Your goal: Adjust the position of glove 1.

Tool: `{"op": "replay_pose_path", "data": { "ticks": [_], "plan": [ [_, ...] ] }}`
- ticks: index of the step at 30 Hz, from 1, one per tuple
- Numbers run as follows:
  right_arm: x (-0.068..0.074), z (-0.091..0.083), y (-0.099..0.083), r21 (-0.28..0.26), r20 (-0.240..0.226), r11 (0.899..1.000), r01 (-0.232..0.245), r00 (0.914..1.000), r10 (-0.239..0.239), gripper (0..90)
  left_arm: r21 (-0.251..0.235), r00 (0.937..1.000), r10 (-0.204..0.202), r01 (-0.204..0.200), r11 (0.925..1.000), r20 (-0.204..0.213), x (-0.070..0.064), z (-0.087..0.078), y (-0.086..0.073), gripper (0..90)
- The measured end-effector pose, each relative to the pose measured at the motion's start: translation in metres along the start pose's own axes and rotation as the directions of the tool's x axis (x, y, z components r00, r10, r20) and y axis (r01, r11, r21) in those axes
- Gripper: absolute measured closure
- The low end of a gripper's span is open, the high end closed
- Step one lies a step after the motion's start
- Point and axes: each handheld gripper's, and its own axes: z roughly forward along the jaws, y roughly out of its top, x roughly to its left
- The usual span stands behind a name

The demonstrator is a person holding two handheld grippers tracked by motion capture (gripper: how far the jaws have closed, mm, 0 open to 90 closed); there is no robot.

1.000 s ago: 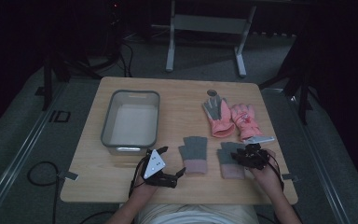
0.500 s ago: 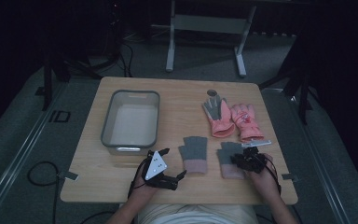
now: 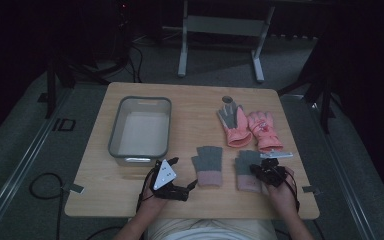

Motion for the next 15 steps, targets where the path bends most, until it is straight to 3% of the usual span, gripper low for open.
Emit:
{"op": "replay_pose_path", "data": {
  "ticks": [3,9,15],
  "plan": [
    [0.002,-0.018,0.013,-0.050,-0.006,0.999,0.001,1.0000,-0.001,86.3,0.000,0.9995,-0.010,0.010,0.9999,0.029,0.000,0.000,0.000,1.4],
    [0.010,-0.047,0.049,-0.131,-0.005,0.991,0.020,0.9998,-0.021,86.3,-0.006,0.9999,-0.008,0.008,0.9999,0.006,0.001,-0.002,0.001,1.4],
    [0.024,-0.057,0.078,-0.171,-0.022,0.983,0.067,0.9971,-0.072,86.3,0.001,1.0000,-0.003,0.003,1.0000,-0.003,0.001,-0.002,0.001,1.4]
  ]
}}
